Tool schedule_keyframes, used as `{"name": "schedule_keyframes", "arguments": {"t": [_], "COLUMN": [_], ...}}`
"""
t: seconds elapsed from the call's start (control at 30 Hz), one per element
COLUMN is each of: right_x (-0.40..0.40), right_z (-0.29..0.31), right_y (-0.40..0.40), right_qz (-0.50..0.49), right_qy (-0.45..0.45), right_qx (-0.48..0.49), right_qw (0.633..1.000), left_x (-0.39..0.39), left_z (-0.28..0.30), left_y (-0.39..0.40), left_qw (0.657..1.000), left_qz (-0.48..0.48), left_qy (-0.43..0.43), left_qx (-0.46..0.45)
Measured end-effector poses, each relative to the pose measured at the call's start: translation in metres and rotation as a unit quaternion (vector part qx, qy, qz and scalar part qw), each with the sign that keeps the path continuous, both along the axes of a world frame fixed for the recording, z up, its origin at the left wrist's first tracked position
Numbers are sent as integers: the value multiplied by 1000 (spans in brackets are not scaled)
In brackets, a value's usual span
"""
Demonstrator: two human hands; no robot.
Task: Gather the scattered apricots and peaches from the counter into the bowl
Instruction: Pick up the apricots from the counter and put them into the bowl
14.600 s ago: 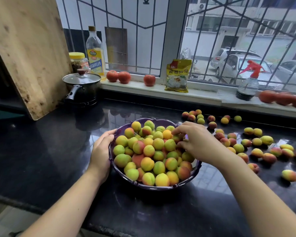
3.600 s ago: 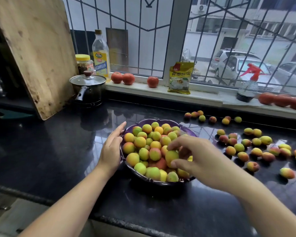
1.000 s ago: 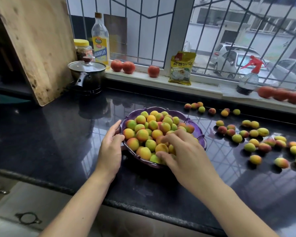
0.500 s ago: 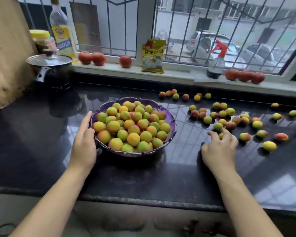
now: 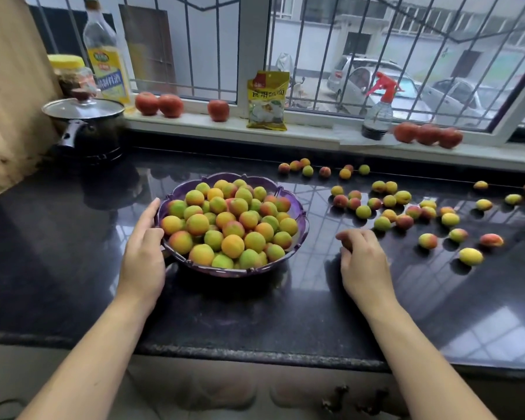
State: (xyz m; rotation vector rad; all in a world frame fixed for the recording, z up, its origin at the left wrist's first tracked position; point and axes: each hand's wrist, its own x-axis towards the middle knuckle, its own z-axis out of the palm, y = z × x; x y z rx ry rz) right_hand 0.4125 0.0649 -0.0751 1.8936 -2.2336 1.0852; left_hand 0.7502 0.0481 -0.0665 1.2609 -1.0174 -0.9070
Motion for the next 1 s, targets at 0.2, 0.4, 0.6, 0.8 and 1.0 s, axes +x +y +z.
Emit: {"name": "schedule_keyframes", "arguments": {"t": [0.2, 0.4, 0.6, 0.8, 1.0], "right_x": [0, 9, 55, 85, 84], "right_z": [11, 37, 82, 83, 79], "right_y": [5, 6, -27, -54, -55], "right_qz": [9, 123, 247, 238, 220], "right_qy": [-81, -220, -111, -40, -8], "right_qx": [-3, -24, 34, 67, 69], "right_qw": [997, 967, 962, 968, 973], "left_x": [-2, -1, 0, -2, -1], "left_z": [-1, -3, -5, -1, -2], "left_y": [-1, -4, -5, -1, -2], "left_qw": [999, 999, 999, 999, 999], "left_qz": [-3, -6, -2, -8, -8], "left_qy": [40, 41, 33, 42, 34], "left_qx": [-11, -20, -20, -14, -14]}}
